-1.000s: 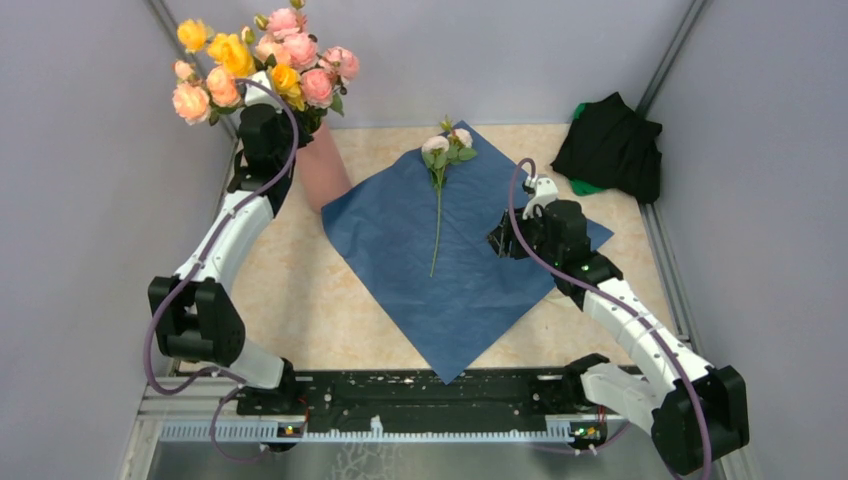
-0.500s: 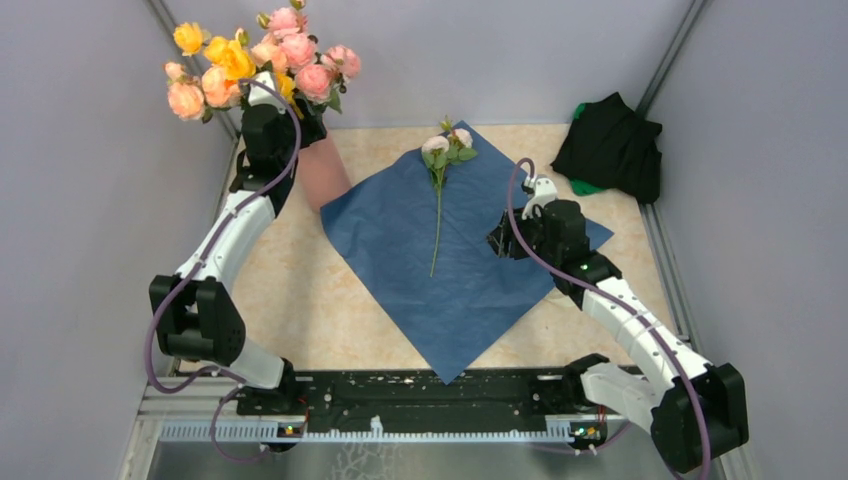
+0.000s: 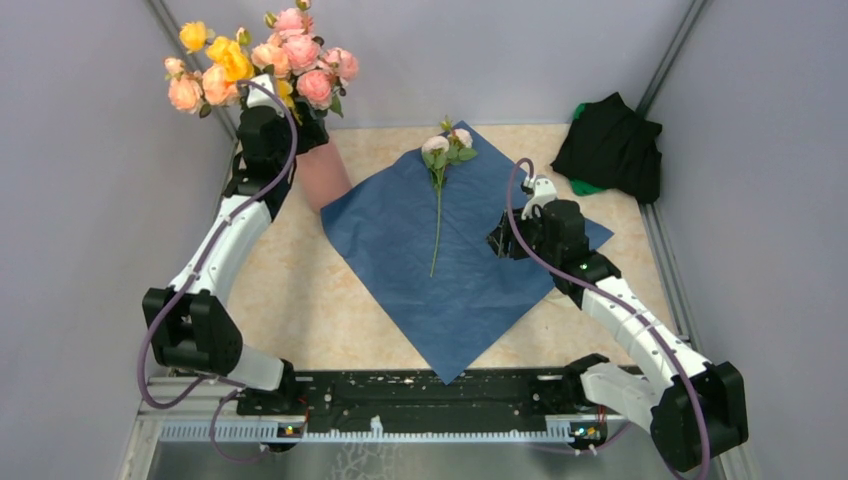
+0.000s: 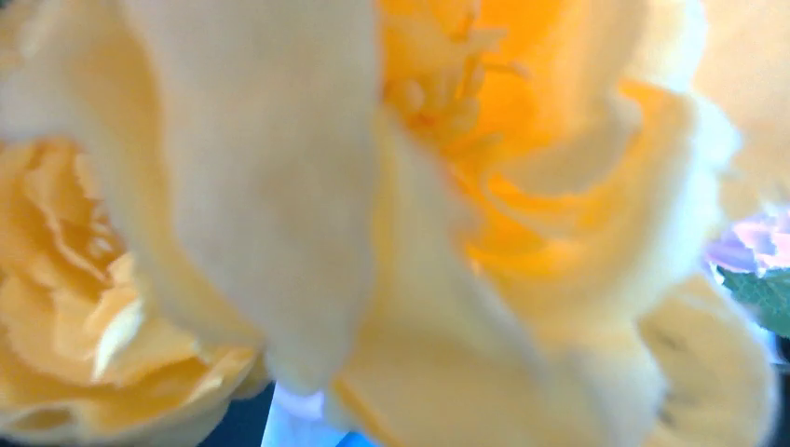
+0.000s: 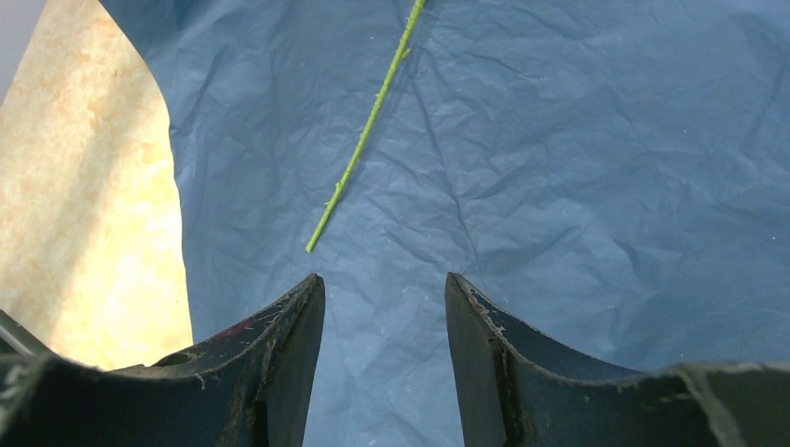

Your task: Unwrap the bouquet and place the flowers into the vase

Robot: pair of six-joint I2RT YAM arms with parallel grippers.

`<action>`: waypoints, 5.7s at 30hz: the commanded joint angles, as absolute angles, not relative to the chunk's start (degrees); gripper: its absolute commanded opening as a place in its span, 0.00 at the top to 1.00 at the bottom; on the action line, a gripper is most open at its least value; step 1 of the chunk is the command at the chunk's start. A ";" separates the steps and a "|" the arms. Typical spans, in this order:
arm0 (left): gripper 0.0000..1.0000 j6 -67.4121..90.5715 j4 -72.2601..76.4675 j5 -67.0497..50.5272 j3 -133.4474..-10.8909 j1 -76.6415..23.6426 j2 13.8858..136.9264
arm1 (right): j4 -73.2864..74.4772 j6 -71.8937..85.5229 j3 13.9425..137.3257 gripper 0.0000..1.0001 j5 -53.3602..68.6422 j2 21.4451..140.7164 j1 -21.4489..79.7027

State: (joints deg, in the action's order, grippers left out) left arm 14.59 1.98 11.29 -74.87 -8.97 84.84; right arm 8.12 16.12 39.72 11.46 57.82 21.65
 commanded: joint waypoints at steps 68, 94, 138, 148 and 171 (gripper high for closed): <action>0.14 13.05 -24.52 -3.72 -111.05 -31.36 130.44 | 5.22 16.26 37.38 0.49 9.72 56.94 21.88; 0.65 16.52 -21.06 6.48 -117.35 -34.59 139.64 | 4.75 16.28 36.89 0.49 10.19 56.68 21.88; 1.00 -14.07 35.19 28.42 -67.69 -37.35 68.35 | 1.63 16.92 35.96 0.49 12.86 59.32 21.88; 1.00 -38.53 71.79 29.66 -58.62 -36.45 71.38 | 1.59 16.79 36.04 0.49 13.14 60.01 21.88; 1.00 -21.42 54.85 20.47 -76.30 -21.27 80.93 | 2.65 16.26 36.15 0.49 12.08 60.26 21.88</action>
State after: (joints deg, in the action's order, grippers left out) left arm -26.61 60.10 23.42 -73.36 -21.58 80.79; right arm 4.71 16.60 35.97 12.27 60.66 21.65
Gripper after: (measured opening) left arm 0.025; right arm 0.511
